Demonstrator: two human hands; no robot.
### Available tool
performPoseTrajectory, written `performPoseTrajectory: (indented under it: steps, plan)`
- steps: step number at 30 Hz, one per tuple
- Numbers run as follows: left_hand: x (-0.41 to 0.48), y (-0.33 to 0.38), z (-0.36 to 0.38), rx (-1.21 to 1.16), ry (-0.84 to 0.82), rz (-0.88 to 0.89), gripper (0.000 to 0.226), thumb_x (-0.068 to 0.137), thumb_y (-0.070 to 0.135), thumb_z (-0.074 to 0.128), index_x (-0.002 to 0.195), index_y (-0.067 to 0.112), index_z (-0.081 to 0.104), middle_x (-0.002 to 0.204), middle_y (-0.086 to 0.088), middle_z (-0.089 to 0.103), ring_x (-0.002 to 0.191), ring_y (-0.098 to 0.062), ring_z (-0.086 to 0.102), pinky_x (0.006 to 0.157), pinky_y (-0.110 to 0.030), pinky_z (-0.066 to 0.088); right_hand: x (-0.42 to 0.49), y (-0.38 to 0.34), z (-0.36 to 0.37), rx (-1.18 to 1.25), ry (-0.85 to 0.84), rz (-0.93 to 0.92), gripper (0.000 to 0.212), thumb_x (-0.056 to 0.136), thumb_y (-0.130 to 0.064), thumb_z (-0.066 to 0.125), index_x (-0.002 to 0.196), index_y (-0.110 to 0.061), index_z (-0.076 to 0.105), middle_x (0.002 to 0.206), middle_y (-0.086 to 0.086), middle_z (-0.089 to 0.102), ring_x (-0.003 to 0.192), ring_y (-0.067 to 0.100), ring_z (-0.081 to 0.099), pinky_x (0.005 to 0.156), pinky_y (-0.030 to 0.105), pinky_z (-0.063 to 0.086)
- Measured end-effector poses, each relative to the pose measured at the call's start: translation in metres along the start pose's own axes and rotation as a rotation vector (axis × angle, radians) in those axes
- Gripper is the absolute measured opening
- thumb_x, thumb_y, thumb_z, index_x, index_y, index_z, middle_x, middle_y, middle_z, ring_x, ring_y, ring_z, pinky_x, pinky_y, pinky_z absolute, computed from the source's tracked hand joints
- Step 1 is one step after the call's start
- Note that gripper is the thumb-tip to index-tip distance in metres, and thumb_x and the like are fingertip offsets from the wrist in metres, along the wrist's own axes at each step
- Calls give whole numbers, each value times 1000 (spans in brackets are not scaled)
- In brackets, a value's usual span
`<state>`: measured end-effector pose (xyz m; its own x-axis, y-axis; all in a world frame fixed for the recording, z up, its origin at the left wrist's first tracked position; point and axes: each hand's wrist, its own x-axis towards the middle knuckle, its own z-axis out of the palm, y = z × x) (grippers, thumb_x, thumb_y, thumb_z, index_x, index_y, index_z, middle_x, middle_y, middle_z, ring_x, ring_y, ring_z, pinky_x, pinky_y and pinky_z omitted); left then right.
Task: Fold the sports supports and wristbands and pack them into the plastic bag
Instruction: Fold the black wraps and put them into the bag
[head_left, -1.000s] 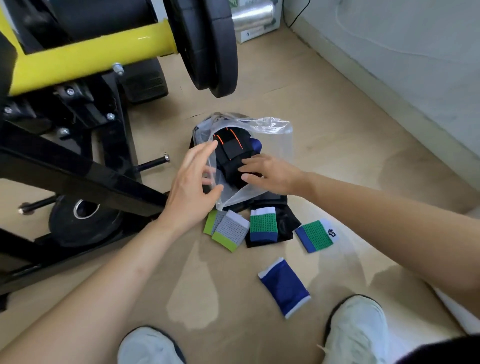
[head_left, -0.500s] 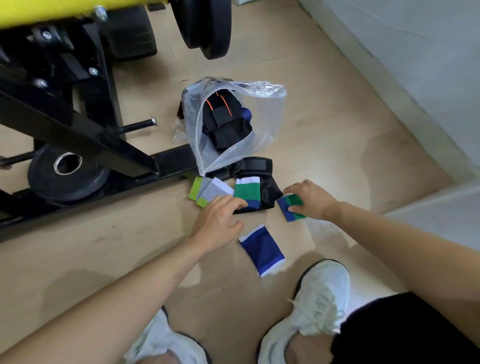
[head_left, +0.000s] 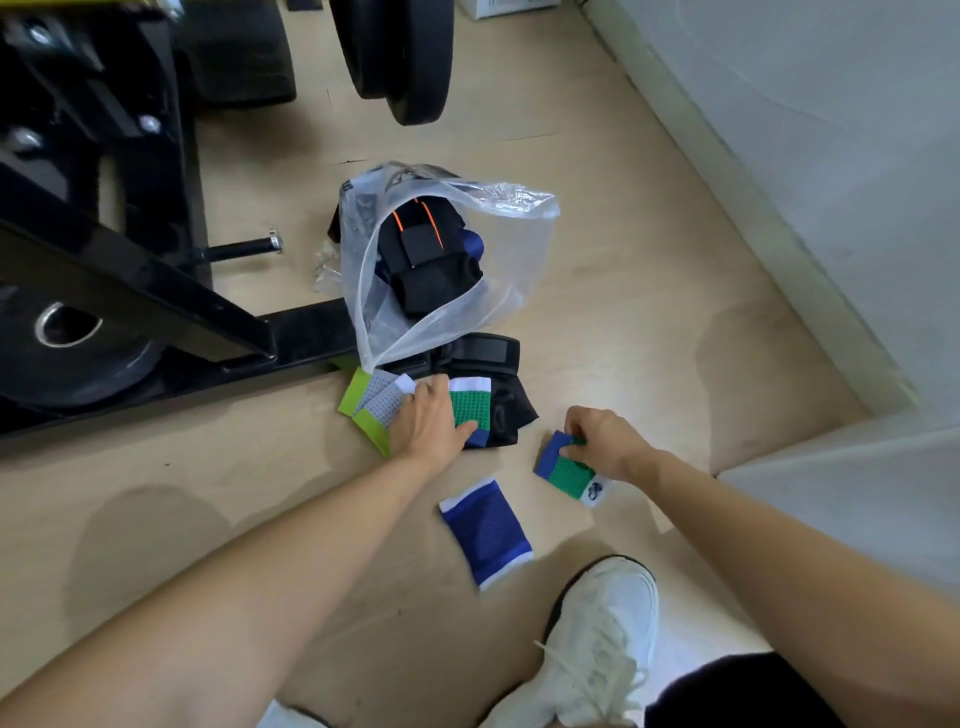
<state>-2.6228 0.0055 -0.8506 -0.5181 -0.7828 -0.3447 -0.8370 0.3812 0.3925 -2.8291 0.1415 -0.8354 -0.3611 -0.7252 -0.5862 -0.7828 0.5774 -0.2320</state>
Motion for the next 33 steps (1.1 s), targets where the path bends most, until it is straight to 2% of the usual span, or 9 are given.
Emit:
performPoseTrajectory:
  steps: [3, 6, 10, 14, 18, 21, 26, 29, 33]
  plan:
    - [2, -1, -3, -118, -1, 2, 53, 89, 31, 75, 128, 16, 44, 125, -10, 58, 109, -35, 60, 79, -43, 49, -11, 0, -17, 125, 7, 66, 15, 93, -24, 66, 97, -18, 53, 101, 7, 64, 91, 25, 63, 73, 34, 54]
    - [-4, -5, -13, -241, 19, -83, 40, 92, 23, 72, 121, 17, 46, 116, -8, 63, 106, -34, 62, 79, -40, 48, -28, -6, -38, 275, 68, 91, 10, 94, -16, 64, 101, -18, 58, 98, 5, 61, 89, 23, 61, 64, 24, 48]
    - [-22, -23, -28, -295, -16, -238, 40, 89, 11, 67, 124, 15, 49, 128, -13, 61, 115, -36, 59, 90, -39, 48, -54, -18, -57, 422, 157, 114, 14, 94, -8, 61, 106, -13, 62, 96, 8, 60, 87, 24, 59, 59, 23, 44]
    - [-47, -34, -30, -212, -84, -264, 40, 86, 1, 63, 123, 6, 48, 123, -19, 59, 113, -37, 56, 76, -34, 41, -63, -29, -49, 479, 185, 152, 20, 92, -6, 61, 111, -11, 65, 92, 8, 60, 86, 25, 58, 70, 29, 47]
    - [-56, -35, -26, 89, -8, -197, 37, 86, 21, 69, 119, 18, 53, 122, -7, 59, 111, -31, 61, 80, -39, 47, -46, -38, -26, 470, 136, 165, 22, 90, -8, 59, 109, -17, 64, 93, 8, 63, 86, 27, 60, 72, 29, 46]
    - [-39, -26, -16, 11, 41, 38, 40, 88, 32, 70, 124, 22, 57, 126, -1, 56, 120, -25, 52, 91, -37, 45, -31, -36, -5, 436, 90, 181, 27, 90, -9, 56, 115, -18, 63, 99, 10, 66, 88, 27, 60, 71, 29, 44]
    - [-7, 5, 2, 153, -87, 301, 89, 83, 51, 72, 155, 26, 27, 154, 5, 34, 139, -20, 33, 111, -38, 36, -9, -26, 10, 480, 130, 176, 46, 92, -24, 64, 136, -17, 53, 123, 8, 63, 109, 25, 61, 86, 28, 45]
    - [3, 1, 12, 287, -63, 309, 84, 85, 49, 69, 154, 27, 26, 148, 4, 40, 135, -21, 39, 108, -38, 36, 14, -35, -1, 637, 195, 125, 57, 89, -28, 71, 141, -17, 50, 133, 7, 57, 116, 23, 56, 97, 32, 45]
    - [3, -20, 12, -121, 69, 232, 63, 81, 39, 74, 139, 25, 52, 126, 6, 57, 118, -14, 55, 99, -34, 46, 59, -50, -15, 364, 223, -76, 80, 83, -40, 75, 151, -26, 35, 148, 5, 46, 130, 33, 41, 111, 39, 33]
